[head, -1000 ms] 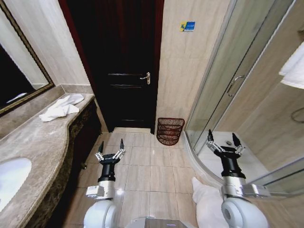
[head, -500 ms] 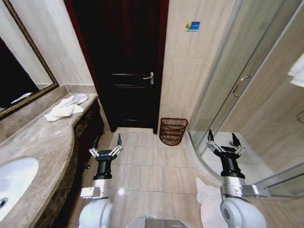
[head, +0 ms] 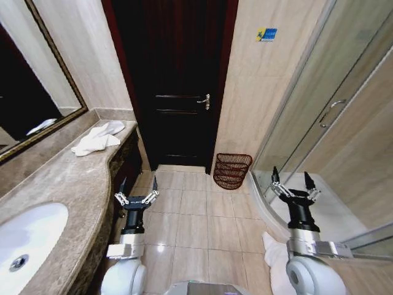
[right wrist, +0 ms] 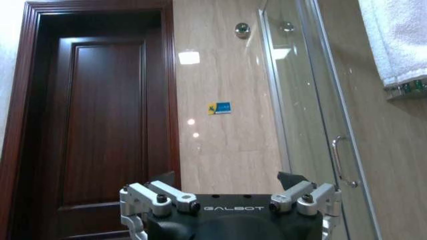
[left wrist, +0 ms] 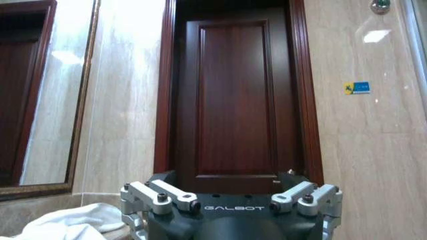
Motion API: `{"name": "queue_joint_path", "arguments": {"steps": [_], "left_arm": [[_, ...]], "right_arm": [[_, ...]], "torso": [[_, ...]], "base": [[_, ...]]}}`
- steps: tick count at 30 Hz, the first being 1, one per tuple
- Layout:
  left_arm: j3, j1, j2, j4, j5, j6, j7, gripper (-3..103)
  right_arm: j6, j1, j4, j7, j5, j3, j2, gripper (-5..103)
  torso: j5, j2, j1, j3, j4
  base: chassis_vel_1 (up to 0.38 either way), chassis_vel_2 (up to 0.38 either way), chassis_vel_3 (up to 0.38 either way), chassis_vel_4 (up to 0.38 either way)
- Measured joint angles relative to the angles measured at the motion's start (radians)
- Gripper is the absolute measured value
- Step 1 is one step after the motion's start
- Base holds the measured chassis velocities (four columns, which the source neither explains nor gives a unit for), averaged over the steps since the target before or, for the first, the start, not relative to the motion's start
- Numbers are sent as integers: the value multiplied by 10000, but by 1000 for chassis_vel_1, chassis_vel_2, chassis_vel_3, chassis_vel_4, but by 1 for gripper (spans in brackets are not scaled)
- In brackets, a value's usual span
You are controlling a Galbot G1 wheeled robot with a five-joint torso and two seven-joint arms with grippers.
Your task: Discard the used towel into the hamper.
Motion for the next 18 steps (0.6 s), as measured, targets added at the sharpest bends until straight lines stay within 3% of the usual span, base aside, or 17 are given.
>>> {"name": "queue_joint_path", "arguments": {"steps": [9, 18], "left_arm": [[58, 47, 1, 95, 5, -12, -4, 100], [40, -67, 1, 312, 69, -77, -56, 100]], "right_arm": [[64, -17, -46, -65, -2, -31, 23, 100], [61, -32, -96, -66, -2, -50, 93, 100]], "torso": [[-6, 1, -4, -1, 1], [-3, -1, 0, 0, 1]], "base": [[-20, 40, 24, -33], [-155, 182, 162, -167]]}}
